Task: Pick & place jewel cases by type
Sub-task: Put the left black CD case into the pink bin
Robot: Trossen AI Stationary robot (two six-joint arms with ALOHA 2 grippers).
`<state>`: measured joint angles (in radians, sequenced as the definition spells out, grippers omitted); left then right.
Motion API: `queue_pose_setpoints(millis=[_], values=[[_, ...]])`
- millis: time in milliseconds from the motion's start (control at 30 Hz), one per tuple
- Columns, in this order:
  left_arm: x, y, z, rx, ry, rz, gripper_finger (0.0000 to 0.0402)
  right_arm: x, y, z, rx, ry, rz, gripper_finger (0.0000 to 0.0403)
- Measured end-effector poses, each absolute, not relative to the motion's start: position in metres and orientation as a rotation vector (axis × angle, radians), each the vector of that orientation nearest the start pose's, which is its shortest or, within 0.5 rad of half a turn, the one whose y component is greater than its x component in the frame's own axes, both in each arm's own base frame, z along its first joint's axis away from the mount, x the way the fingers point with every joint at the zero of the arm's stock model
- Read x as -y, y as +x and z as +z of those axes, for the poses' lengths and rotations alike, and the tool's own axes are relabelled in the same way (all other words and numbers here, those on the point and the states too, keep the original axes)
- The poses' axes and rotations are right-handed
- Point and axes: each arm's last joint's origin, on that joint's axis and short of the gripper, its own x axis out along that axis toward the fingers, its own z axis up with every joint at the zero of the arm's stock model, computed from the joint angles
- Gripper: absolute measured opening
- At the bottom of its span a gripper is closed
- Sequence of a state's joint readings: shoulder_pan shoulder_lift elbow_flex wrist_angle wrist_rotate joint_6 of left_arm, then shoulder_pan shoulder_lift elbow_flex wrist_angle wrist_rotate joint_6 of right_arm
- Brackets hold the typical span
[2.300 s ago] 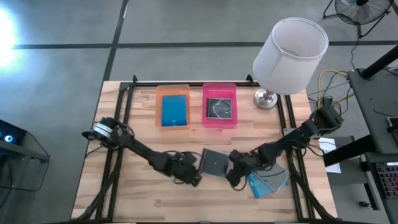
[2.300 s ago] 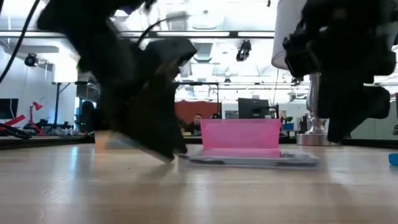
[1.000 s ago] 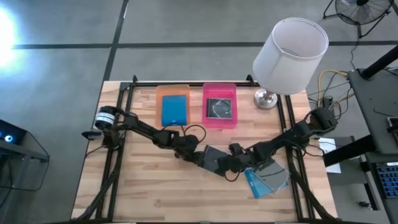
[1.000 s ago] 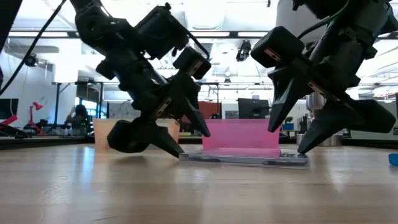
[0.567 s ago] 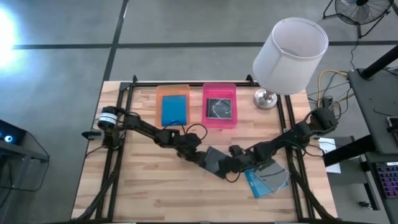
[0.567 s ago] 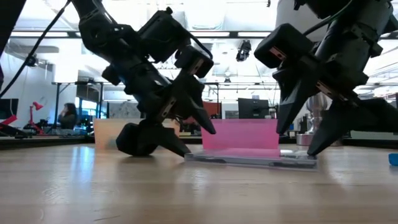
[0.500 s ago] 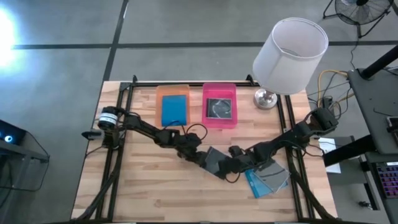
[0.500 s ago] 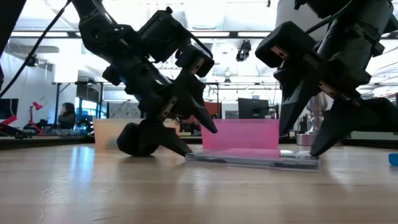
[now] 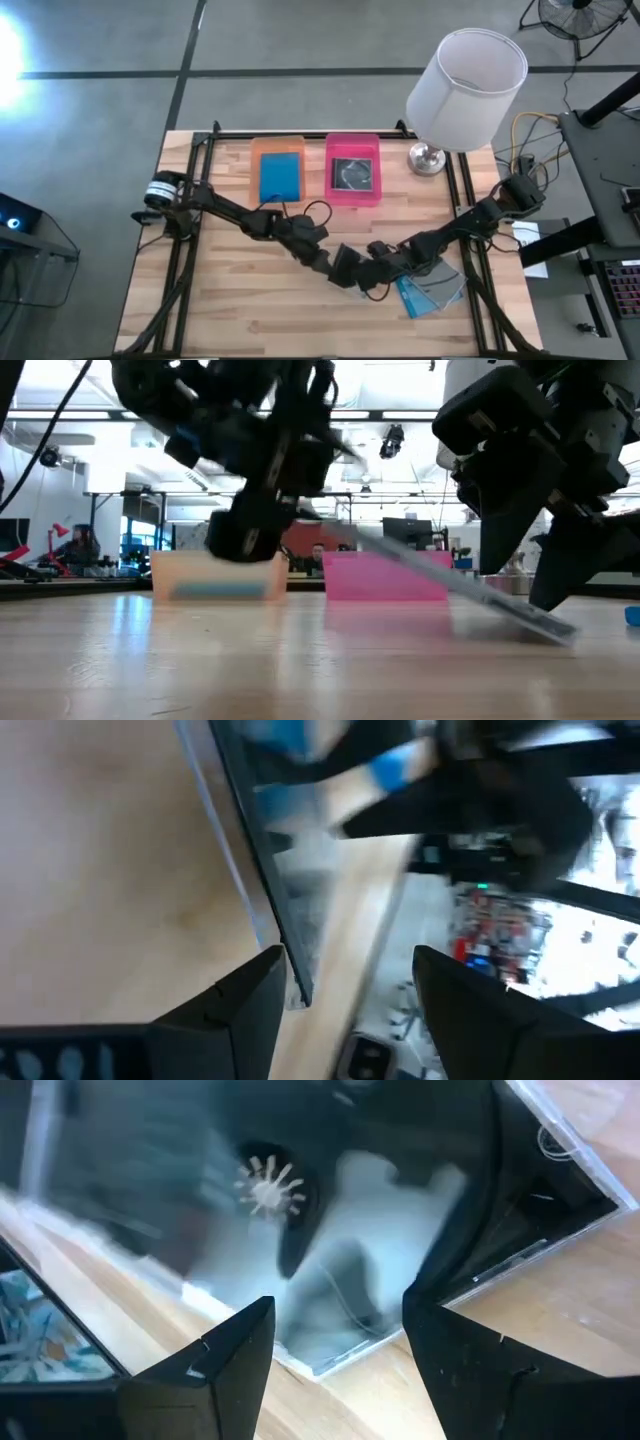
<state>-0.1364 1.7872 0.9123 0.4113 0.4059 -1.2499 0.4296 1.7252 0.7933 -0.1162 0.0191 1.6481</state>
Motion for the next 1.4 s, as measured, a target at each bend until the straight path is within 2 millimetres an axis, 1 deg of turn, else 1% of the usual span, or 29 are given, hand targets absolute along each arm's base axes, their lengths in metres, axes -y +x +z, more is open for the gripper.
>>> queue_pose_setpoints(millis=[100,200,400,500,567,633,700,833,967,1200,1333,1400], values=[[0.067,0.36,0.18,-0.673,-1.256,-0.232,0.0202,-0.127,0.276,0.12,-1.047,1.211,-0.517,0.0226],[0.073,0.362,0.187,-0.6,-1.266,-0.236,0.0202,-0.128,0.276,0.12,-1.046,1.208,-0.509,0.0226],[0.09,0.363,0.181,-0.615,-1.266,-0.223,0.0202,-0.128,0.275,0.12,-1.036,1.189,-0.502,0.0226],[0.095,0.365,0.18,-0.573,-1.287,-0.25,0.0202,-0.128,0.276,0.12,-1.021,1.181,-0.498,0.0226],[0.096,0.368,0.18,-0.532,-1.298,-0.271,0.0202,-0.128,0.276,0.12,-1.006,1.178,-0.5,0.0226],[0.098,0.373,0.184,-0.486,-1.301,-0.285,0.0202,-0.129,0.278,0.121,-0.984,1.18,-0.483,0.0226],[0.098,0.377,0.186,-0.475,-1.298,-0.295,0.0202,-0.129,0.281,0.122,-0.956,1.178,-0.457,0.0226],[0.1,0.388,0.196,-0.418,-1.254,-0.311,0.0202,-0.129,0.286,0.124,-0.897,1.172,-0.423,0.0226],[0.102,0.395,0.203,-0.399,-1.225,-0.325,0.0202,-0.132,0.284,0.123,-0.89,1.152,-0.421,0.0226],[0.103,0.396,0.2,-0.39,-1.192,-0.325,0.0202,-0.142,0.277,0.122,-0.913,1.148,-0.403,0.0226],[0.103,0.396,0.203,-0.35,-1.129,-0.336,0.0202,-0.146,0.274,0.121,-0.907,1.157,-0.413,0.0226],[0.103,0.397,0.203,-0.351,-1.126,-0.332,0.0202,-0.15,0.272,0.121,-0.893,1.161,-0.423,0.0226]])
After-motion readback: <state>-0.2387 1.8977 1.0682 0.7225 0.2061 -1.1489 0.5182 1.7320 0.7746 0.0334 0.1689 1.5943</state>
